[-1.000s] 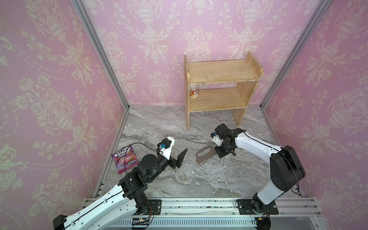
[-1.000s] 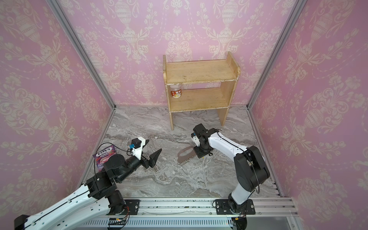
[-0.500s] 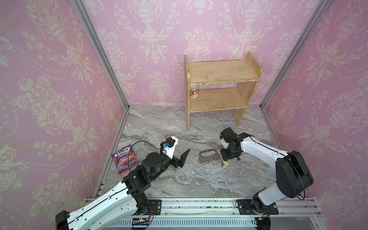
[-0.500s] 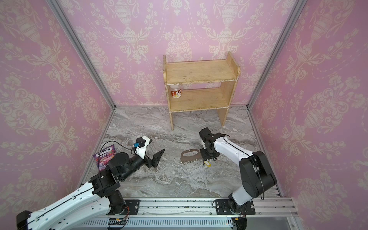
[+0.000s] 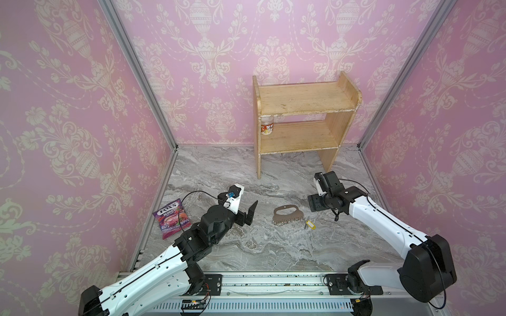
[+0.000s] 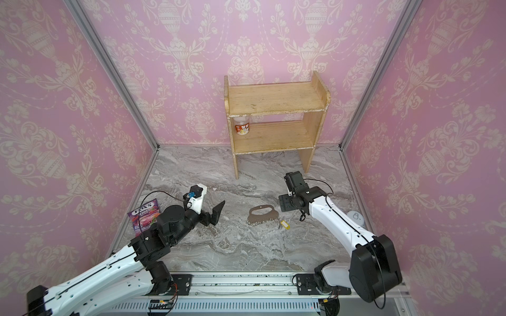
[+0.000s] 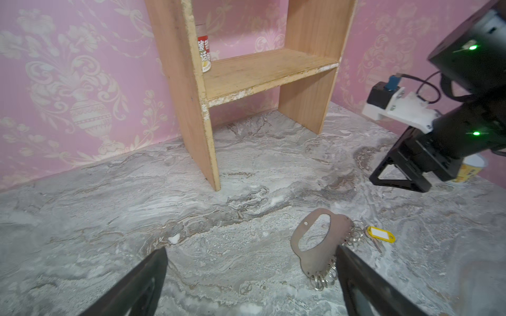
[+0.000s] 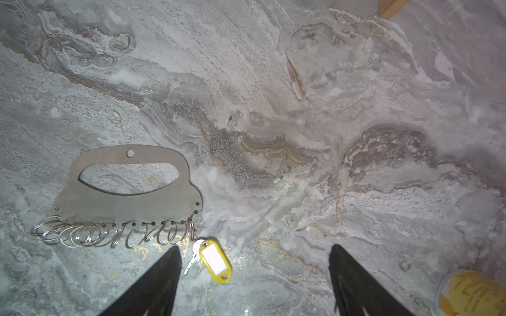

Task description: Put the keys on the keyring

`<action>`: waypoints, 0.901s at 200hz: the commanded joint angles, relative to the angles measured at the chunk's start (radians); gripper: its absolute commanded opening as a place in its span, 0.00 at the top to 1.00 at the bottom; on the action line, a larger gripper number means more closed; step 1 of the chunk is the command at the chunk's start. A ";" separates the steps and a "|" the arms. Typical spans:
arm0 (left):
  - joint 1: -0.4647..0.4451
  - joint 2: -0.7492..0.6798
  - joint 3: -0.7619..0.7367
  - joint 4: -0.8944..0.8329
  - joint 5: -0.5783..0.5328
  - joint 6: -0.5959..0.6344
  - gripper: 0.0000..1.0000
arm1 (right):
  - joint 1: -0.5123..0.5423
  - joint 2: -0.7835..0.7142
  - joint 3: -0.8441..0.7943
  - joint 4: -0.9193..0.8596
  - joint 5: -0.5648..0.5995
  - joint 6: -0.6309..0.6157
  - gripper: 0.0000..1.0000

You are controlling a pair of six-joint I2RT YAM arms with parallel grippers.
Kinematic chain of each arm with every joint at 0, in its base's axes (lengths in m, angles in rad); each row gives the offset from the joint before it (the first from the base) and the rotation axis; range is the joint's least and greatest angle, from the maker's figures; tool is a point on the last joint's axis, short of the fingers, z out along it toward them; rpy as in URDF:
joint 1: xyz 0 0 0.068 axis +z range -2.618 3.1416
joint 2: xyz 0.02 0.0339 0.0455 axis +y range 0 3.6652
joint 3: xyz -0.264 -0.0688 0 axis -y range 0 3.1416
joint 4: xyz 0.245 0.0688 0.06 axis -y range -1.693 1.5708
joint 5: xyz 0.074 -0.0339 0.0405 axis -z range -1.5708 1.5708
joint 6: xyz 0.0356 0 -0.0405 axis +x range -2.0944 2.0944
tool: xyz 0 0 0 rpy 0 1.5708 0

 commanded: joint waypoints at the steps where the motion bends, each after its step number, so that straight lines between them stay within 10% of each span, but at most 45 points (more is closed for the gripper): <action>1: 0.065 0.027 0.021 -0.051 -0.101 -0.011 0.01 | -0.011 -0.039 -0.033 0.138 0.031 -0.045 0.08; 92: 0.322 0.174 -0.182 0.310 -0.243 0.100 0.01 | -0.075 -0.056 -0.236 0.589 0.052 -0.153 0.00; 180: 0.537 0.499 -0.285 0.807 -0.127 0.221 0.01 | -0.255 0.000 -0.468 1.113 -0.033 -0.212 0.00</action>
